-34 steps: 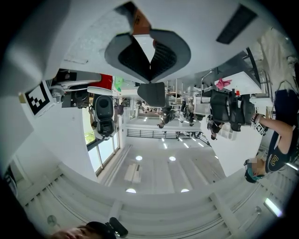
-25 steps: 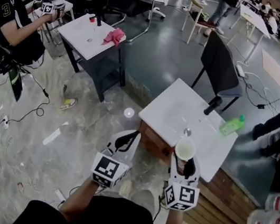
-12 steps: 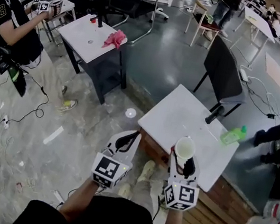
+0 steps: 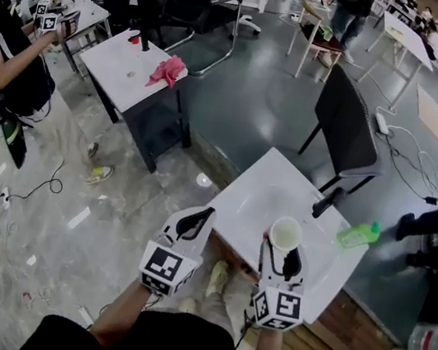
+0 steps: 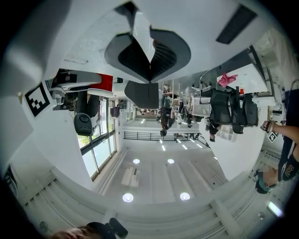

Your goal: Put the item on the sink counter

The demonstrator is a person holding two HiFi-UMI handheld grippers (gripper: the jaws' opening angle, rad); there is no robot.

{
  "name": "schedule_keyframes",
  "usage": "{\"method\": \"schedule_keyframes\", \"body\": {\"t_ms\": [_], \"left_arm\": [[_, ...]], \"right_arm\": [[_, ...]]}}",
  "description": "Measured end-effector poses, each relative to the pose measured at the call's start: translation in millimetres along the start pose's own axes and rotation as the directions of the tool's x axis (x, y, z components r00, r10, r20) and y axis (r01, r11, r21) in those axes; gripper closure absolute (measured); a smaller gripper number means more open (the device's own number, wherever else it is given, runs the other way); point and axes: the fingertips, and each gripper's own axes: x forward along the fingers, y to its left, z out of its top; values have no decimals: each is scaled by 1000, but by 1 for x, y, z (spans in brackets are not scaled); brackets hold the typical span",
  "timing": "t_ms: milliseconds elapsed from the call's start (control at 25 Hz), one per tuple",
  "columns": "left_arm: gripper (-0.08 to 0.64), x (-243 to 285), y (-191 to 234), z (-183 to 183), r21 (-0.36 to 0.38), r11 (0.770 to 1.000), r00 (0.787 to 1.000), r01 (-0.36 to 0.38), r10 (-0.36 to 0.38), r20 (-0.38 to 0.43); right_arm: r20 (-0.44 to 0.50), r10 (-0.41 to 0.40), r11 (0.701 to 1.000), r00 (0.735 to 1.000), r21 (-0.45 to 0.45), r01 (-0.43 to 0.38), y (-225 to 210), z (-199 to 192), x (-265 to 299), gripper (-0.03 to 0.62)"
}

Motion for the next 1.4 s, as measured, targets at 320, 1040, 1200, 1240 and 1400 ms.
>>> {"method": "schedule_keyframes", "body": {"t_ms": [320,1040,1200,1240,1400], "left_arm": [[558,59,16,-3,-18,1000,999,-15,14,-32],[558,157,49,-43,-54,997,990,-54,46,-136],[558,178,54,-57,-66,996,986,-62,51,-160],[558,183,55,-59,-67,996,985,-64,52,-163],[558,202,61,-70,-71,995,982,-71,58,-178]], "right_arm": [[-48,23,999,999,23,-22,-27,-7,52,339],[-126,95,995,987,23,-92,-70,-40,155,339],[-122,89,996,988,11,-89,-84,-49,178,339],[-124,89,996,988,14,-88,-86,-51,183,339],[-126,100,995,987,21,-98,-97,-63,205,339]]}}
